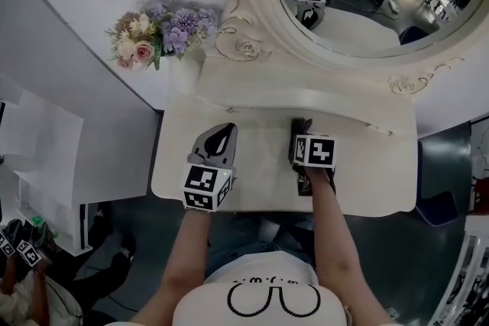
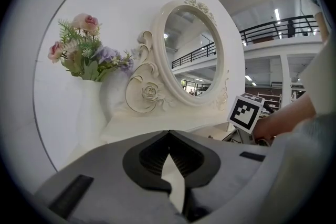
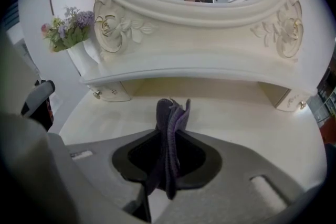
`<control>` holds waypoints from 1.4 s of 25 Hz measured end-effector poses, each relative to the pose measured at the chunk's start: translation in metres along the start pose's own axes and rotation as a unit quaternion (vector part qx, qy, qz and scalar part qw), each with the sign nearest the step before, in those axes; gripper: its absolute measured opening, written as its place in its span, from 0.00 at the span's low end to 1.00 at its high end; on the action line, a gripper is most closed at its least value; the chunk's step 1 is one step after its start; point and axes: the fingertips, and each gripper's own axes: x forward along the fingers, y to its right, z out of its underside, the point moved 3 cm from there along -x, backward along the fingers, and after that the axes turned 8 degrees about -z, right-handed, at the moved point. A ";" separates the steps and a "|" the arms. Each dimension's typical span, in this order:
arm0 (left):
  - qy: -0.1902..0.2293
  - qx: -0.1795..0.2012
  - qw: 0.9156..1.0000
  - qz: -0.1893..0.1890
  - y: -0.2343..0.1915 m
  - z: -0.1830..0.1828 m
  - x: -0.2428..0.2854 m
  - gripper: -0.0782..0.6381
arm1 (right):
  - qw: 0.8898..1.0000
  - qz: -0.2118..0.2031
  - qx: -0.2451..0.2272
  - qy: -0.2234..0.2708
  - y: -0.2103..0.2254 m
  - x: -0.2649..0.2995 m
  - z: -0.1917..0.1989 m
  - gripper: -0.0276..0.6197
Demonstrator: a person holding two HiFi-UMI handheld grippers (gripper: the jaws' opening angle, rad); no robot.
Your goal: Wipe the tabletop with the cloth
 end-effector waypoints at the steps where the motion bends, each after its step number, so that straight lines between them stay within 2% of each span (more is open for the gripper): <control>1: 0.000 0.000 1.000 -0.002 -0.003 0.000 -0.001 0.11 | 1.000 -0.005 0.004 0.002 -0.005 0.002 0.000 0.17; 9: 0.001 0.018 0.999 -0.026 -0.025 0.002 -0.014 0.11 | 0.999 -0.032 0.011 0.001 -0.040 0.014 -0.001 0.17; 16: 0.001 0.002 0.997 -0.081 -0.067 0.000 -0.032 0.11 | 0.999 -0.046 -0.006 -0.005 -0.073 0.024 -0.005 0.17; 25: 0.006 -0.012 0.990 -0.143 -0.119 0.000 -0.058 0.11 | 0.996 -0.089 -0.005 -0.011 -0.130 0.043 -0.007 0.17; 35: 0.001 -0.010 0.984 -0.177 -0.149 0.002 -0.079 0.11 | 0.991 -0.131 0.013 -0.008 -0.186 0.066 -0.014 0.17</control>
